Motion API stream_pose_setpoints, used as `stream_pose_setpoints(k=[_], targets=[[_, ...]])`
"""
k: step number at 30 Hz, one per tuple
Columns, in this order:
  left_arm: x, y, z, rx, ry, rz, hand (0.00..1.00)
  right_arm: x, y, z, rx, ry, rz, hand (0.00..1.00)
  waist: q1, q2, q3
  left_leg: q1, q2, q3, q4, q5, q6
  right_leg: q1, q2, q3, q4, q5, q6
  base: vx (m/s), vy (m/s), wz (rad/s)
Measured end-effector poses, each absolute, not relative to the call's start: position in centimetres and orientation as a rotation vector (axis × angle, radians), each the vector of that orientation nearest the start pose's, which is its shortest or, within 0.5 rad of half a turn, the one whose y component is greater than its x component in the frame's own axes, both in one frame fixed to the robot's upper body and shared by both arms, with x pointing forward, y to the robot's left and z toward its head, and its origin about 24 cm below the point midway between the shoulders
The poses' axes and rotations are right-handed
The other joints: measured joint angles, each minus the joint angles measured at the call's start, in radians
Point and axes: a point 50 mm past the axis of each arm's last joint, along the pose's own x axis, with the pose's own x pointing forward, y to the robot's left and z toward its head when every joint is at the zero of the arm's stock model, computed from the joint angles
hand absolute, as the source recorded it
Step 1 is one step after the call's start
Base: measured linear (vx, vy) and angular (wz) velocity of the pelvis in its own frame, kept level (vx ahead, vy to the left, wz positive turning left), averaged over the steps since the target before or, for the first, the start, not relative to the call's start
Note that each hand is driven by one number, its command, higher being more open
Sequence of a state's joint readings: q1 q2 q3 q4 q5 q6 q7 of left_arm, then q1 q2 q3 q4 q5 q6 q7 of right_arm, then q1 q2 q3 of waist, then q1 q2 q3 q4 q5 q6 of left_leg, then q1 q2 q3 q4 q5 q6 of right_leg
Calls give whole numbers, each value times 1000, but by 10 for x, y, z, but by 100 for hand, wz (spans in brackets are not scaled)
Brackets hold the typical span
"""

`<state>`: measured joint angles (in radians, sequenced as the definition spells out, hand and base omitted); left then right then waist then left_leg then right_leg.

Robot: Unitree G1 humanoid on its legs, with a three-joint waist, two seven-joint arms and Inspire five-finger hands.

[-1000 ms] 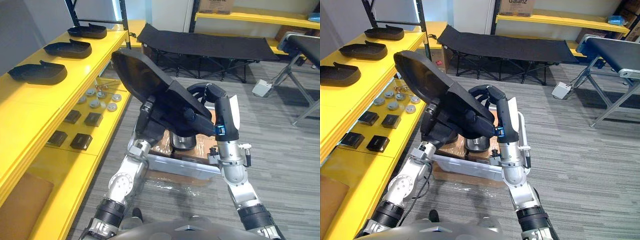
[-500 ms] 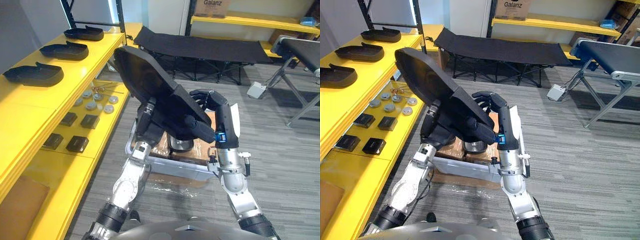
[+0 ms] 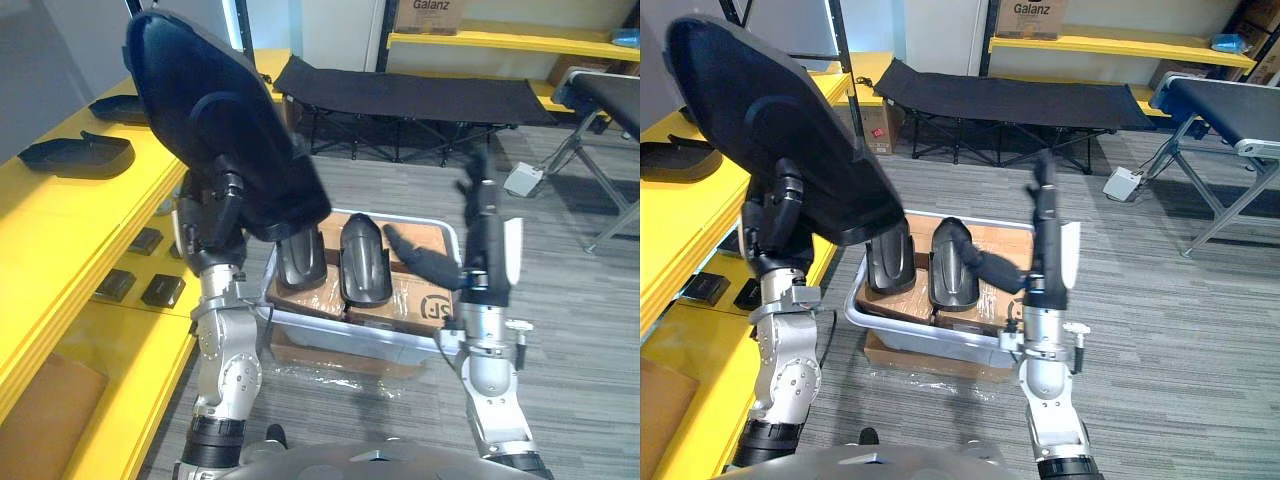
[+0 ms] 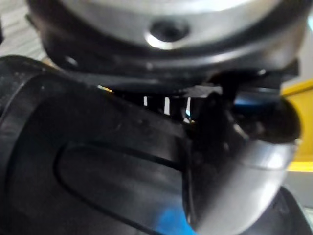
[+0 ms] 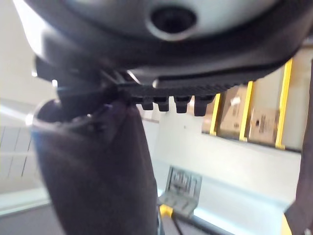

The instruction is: Walk over and take three plastic housings, then place them on the shelf

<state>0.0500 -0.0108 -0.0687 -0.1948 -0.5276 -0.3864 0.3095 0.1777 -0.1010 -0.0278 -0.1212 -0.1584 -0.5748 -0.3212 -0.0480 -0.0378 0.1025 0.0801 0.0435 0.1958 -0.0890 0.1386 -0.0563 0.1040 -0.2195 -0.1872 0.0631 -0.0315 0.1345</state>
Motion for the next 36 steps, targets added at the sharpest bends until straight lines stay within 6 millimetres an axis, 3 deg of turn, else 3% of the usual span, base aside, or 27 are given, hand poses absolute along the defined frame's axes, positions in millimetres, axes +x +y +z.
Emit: stream_pose_setpoints(k=[5,9,11,21,30,36], targets=[[221,183,86,-430,-397,544,0,186,-218,75,-71,-487,-526,100,-16,1,0,-2,3,8,0,-3,-3,-3,3,8,-6,0,0,10,3,-4],[217,190,80,-377,-382,602,0,172,-226,61,-52,-391,-559,100,-27,6,1,-2,4,25,0,-8,-4,-13,4,26,-9,2,0,20,9,-12],[212,191,76,-353,-365,613,0,169,-225,55,-54,-346,-533,100,-41,10,2,-2,4,33,0,-10,-4,-18,4,34,-9,2,0,23,11,-15],[198,188,57,-334,-285,496,0,157,-216,14,-42,-85,-463,100,-38,16,6,-3,11,44,0,-18,-10,-23,11,45,-11,4,3,11,1,-3],[188,191,48,-328,-244,464,0,161,-209,8,-7,-56,-357,100,-23,22,9,-11,11,23,0,-18,-10,-17,12,22,-13,0,-2,-1,1,6],[185,198,62,-334,-301,512,0,177,-190,12,113,-96,-227,100,-3,24,9,-55,2,-66,4,0,-7,-2,7,-73,-14,0,1,-1,-7,41]])
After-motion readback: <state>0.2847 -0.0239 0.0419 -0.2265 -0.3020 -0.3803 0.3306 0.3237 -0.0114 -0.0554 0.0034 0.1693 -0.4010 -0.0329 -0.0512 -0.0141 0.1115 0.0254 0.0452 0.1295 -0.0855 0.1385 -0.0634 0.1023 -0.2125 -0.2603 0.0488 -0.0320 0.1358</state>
